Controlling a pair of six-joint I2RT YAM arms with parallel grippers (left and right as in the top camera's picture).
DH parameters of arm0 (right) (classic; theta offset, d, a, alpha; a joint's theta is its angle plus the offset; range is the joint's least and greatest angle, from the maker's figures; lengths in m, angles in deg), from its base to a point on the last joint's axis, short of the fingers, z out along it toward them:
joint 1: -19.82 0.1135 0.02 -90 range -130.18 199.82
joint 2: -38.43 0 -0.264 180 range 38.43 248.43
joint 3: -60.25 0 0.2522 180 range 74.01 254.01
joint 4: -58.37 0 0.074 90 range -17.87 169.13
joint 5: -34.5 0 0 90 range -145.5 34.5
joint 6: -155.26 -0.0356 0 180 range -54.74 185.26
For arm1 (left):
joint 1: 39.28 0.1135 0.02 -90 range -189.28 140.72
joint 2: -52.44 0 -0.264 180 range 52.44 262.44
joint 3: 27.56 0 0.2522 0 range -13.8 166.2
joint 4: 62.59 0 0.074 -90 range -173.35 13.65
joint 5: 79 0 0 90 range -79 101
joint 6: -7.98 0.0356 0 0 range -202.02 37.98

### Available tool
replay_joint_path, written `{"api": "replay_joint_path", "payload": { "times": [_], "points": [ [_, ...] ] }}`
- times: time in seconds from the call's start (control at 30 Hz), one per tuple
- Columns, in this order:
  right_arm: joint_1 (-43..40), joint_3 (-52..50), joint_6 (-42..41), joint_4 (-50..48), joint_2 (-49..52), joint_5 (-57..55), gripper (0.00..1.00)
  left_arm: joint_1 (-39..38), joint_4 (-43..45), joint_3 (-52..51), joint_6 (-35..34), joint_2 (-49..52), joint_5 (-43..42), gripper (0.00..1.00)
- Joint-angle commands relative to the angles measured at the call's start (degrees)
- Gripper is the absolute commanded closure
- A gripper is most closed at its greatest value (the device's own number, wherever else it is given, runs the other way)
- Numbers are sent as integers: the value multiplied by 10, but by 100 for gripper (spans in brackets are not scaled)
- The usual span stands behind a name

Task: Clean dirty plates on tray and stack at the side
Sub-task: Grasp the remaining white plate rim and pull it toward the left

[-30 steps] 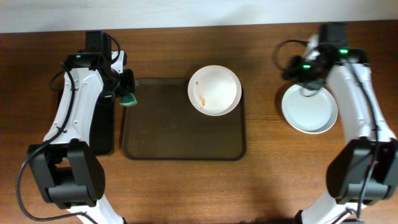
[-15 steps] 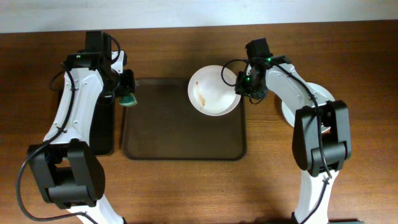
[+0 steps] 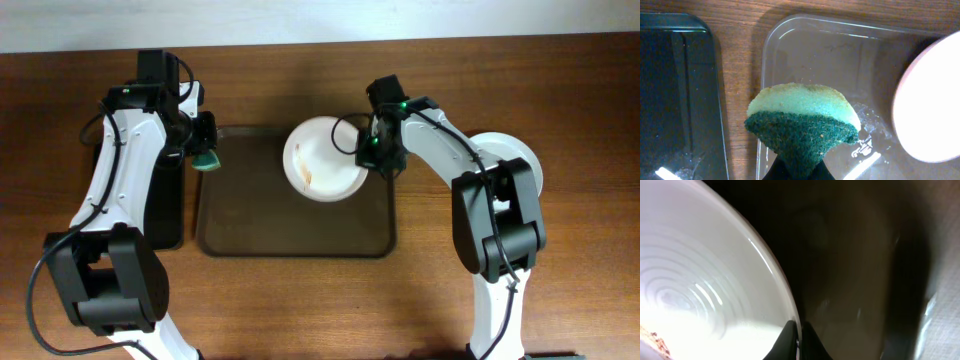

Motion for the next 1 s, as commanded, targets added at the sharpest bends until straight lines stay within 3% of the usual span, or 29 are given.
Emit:
{"api": "replay_joint_path", "payload": {
  "times": [0.0,0.2,0.33,0.47,0.57,0.63,0.73,0.87,0.97],
  "points": [
    [30,-6,-45,61,11,15,96,0,1,8,-1,-11,-6,100],
    [105,-6,-66,83,11,23,83,0,1,8,-1,-11,-6,100],
    [112,3,-76,55,8,27,82,0,1,8,-1,-11,-6,99],
    [103,26,-37,54,-4,25,74,0,1,8,-1,-11,-6,100],
    [97,46,21,45,-6,23,60,0,1,8,-1,-11,-6,100],
    [97,46,57,25,-5,23,55,0,1,8,-1,-11,-6,99],
    [99,46,76,13,10,23,58,0,-1,8,-1,-11,-6,99],
    [99,42,118,14,40,25,68,0,-6,8,-2,-11,-7,100],
    [99,42,125,18,52,25,84,0,-10,8,-2,-11,-7,100]
  ]
}}
